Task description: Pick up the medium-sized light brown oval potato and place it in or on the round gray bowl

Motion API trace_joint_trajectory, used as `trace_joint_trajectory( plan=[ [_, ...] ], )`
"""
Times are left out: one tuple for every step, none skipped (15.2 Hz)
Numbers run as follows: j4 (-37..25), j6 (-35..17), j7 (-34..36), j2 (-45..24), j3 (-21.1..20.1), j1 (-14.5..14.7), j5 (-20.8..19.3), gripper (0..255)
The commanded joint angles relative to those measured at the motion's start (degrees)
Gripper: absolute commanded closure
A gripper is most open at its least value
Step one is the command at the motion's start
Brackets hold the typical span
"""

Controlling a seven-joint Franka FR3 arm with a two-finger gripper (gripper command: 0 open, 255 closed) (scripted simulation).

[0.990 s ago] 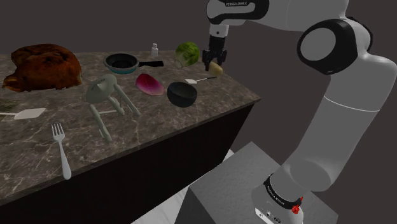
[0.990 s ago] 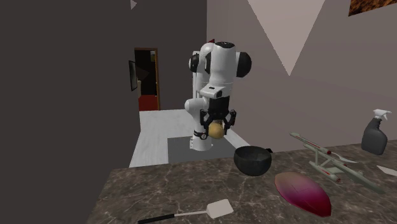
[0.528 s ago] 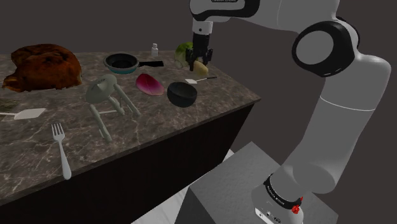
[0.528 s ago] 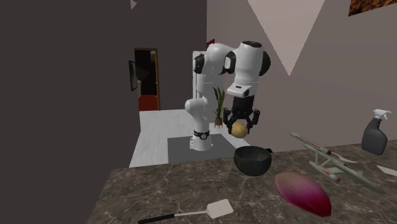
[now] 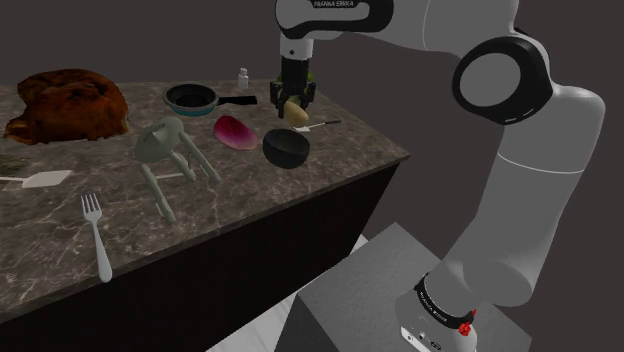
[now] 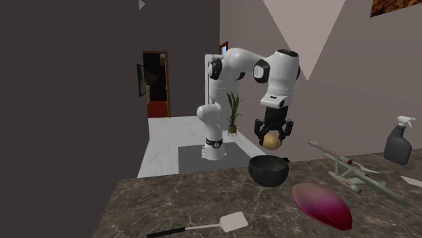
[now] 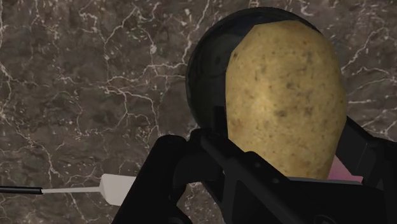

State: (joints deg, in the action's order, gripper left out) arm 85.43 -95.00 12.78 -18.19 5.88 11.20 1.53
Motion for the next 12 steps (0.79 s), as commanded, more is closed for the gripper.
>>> trace_joint_trajectory(
  plan=[
    [1.16, -1.37, 0.15, -0.19, -0.05, 0.09, 0.03, 255],
    [1.85, -2.12, 0.14, -0.25, -0.06, 0.10, 0.03, 255],
    [2.51, -2.86, 0.14, -0.32, -0.06, 0.11, 0.04, 255],
    [3.16, -3.59, 0.13, -0.41, -0.07, 0.11, 0.05, 255],
    [3.79, -4.32, 0.12, -0.51, -0.08, 0.12, 0.07, 255],
    [4.41, -5.04, 0.11, -0.62, -0.09, 0.13, 0.08, 255],
    [5.00, -5.76, 0.10, -0.74, -0.09, 0.13, 0.10, 255],
    [5.58, -6.48, 0.09, -0.88, -0.10, 0.13, 0.11, 255],
    [6.15, -7.18, 0.08, -1.02, -0.11, 0.14, 0.13, 255],
    [6.36, -7.44, 0.08, -1.06, -0.11, 0.14, 0.14, 255],
    [6.34, -7.43, 0.08, -1.07, -0.11, 0.14, 0.14, 255],
    [6.34, -7.43, 0.08, -1.08, -0.11, 0.14, 0.14, 255]
  ],
)
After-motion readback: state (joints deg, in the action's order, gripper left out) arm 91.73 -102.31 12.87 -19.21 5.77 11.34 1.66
